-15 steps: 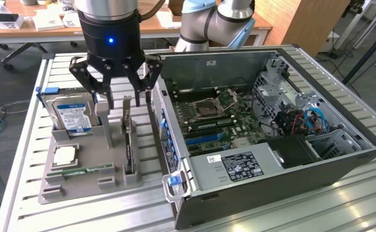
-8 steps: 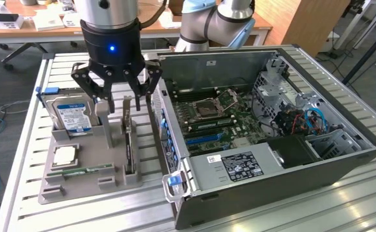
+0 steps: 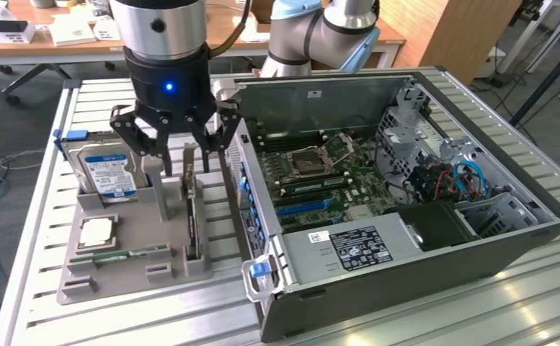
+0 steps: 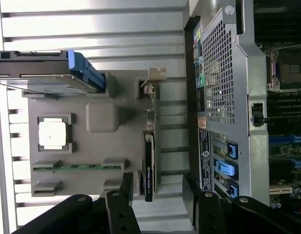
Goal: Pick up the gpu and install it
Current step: 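Pick up the gpu and move the gpu toward the slot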
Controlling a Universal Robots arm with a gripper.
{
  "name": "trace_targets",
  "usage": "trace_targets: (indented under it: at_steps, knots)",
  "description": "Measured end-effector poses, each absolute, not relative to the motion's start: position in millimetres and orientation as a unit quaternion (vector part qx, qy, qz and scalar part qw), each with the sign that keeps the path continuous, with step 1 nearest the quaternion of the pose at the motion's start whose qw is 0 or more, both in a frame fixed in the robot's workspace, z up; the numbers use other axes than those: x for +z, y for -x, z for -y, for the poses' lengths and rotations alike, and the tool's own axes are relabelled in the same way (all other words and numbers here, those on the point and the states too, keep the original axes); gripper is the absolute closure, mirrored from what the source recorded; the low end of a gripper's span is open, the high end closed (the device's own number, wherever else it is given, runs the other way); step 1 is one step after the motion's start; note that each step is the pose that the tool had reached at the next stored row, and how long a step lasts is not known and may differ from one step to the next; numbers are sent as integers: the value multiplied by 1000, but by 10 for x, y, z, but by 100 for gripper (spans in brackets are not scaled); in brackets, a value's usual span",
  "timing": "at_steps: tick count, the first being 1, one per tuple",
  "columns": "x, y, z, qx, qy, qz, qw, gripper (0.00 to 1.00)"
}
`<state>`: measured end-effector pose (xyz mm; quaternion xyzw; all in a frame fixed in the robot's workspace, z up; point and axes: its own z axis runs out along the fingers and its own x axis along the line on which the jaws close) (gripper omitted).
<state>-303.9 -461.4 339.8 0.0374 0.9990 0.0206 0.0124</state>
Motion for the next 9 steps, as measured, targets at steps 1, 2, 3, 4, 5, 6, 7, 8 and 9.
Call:
trace_targets:
  at_steps: [1,2,3,4,5,6,7,8,9]
  knots:
    - [3380,3040,4614,21,-37,-999,12,47]
    - [3359,3040,4614,21,-37,-999,12,47]
    - [3341,3040,4614,21,-37,-999,12,47]
    - [3322,3040,4614,21,-37,-999,12,47]
    - [3303,3040,4614,21,-37,-999,12,47]
    - [3286,3040,4614,21,-37,-999,12,47]
    - [3267,3040,4614,21,-37,-999,12,47]
    - [3249,3040,4614,21,-37,-999,12,47]
    - [3232,3040,4614,21,-37,-999,12,47]
